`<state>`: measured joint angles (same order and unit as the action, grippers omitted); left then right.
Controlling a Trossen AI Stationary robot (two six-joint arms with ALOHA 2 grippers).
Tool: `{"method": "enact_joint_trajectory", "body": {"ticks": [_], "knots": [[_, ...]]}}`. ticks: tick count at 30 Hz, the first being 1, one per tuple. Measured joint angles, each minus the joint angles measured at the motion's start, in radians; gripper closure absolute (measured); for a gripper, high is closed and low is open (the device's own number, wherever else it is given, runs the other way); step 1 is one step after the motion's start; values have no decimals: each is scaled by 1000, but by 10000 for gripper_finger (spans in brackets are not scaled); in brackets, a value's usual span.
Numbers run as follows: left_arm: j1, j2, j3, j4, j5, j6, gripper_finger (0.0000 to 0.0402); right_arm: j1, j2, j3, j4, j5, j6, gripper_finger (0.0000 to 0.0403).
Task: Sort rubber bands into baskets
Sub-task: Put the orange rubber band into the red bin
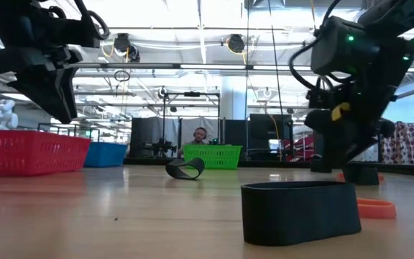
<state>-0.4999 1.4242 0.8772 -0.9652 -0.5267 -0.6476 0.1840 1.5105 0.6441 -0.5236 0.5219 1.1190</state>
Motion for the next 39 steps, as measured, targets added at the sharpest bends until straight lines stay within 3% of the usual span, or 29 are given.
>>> {"method": "enact_joint_trajectory", "body": {"ticks": [13,16,20,22,26,31,35,39], "knots": [[0,0,0,35,2,0,272,95,11,-75,40,-17,186,251],[0,0,0,38,2,1,272,96,8,-113,105,-14,182,286],[0,0,0,52,2,19,272,96,8,-124,122,5,173,371],[-4,0,0,94,2,47,272,100,5,-127,123,27,152,393],[-22,0,-44,411,3,173,272,103,-6,-132,130,108,141,400],[-22,46,-195,1092,87,451,272,92,-9,-137,347,195,-36,402],[11,162,-278,1566,103,555,272,87,-11,-137,611,157,-232,402],[47,309,-281,1808,103,625,272,90,-12,-134,859,27,-405,402]]}}
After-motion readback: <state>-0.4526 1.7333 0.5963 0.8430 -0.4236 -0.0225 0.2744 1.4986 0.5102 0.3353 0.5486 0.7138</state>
